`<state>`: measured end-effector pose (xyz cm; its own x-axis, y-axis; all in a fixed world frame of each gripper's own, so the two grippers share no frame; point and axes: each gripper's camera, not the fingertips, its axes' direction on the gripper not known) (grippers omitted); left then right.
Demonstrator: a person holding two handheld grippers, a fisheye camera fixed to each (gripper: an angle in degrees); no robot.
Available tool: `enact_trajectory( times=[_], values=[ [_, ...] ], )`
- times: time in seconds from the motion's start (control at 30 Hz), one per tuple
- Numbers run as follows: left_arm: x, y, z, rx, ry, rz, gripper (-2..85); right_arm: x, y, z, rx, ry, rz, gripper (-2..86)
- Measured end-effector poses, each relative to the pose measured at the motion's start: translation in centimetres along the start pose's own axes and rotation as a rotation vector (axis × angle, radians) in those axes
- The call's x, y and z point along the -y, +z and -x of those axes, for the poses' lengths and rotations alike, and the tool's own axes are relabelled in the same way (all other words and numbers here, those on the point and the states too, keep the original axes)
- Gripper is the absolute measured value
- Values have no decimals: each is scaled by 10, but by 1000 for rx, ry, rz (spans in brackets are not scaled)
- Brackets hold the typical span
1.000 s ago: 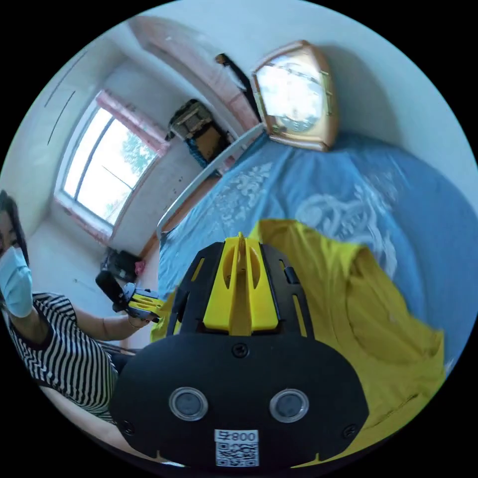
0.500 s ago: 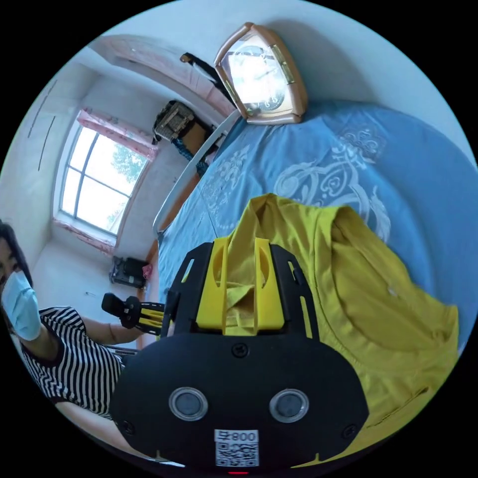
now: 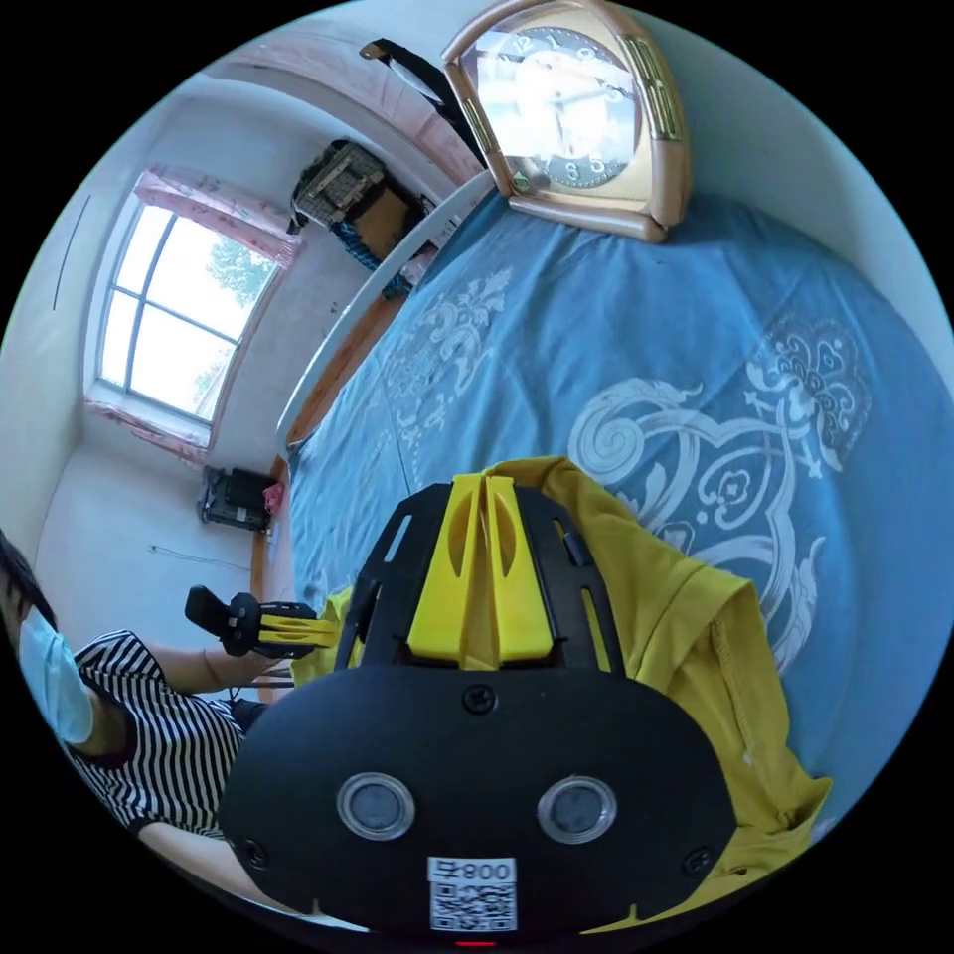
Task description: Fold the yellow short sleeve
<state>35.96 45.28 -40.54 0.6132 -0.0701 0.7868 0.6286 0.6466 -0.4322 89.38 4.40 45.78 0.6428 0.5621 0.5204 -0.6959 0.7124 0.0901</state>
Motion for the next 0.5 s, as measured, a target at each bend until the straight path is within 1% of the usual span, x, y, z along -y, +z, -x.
enact_trajectory(
  times=[0.1,0.17,0.3,0.33,0.4,0.5],
  values=[
    [4,1,9,22,-59,-22,5,10,-13,7,45,-32,-50,14],
    [7,4,15,24,-101,-18,5,17,-12,9,23,-33,-40,17],
    [10,15,20,-5,-145,13,7,24,16,-7,-22,67,100,37],
    [11,16,19,-8,-147,11,9,20,18,-9,-53,92,109,46],
    [13,17,17,-11,-149,16,13,10,11,-6,-73,95,87,59],
    [16,12,9,-38,-127,-7,30,-23,-22,9,-57,50,-17,63]
  ],
)
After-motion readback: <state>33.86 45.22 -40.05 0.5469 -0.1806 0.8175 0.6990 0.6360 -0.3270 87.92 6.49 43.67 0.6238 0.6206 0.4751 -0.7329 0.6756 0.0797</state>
